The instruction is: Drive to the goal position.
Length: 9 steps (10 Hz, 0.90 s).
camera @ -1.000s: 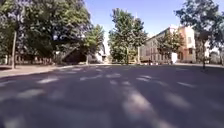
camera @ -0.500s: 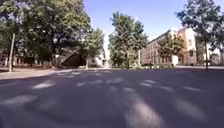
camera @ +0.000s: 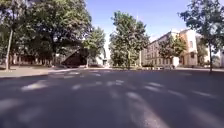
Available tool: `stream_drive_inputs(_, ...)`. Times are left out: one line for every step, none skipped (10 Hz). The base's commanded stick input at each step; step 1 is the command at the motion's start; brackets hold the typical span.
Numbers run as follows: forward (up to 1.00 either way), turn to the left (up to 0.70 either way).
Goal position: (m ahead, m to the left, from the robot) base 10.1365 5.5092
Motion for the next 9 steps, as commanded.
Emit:
stream_drive_inputs(0.7,0.0)
stream_drive_inputs(0.7,0.0)
stream_drive_inputs(0.7,0.0)
stream_drive_inputs(0.7,0.0)
stream_drive_inputs(0.7,0.0)
stream_drive_inputs(0.7,0.0)
stream_drive_inputs(0.7,0.0)
stream_drive_inputs(0.7,0.0)
stream_drive_inputs(0.7,0.0)
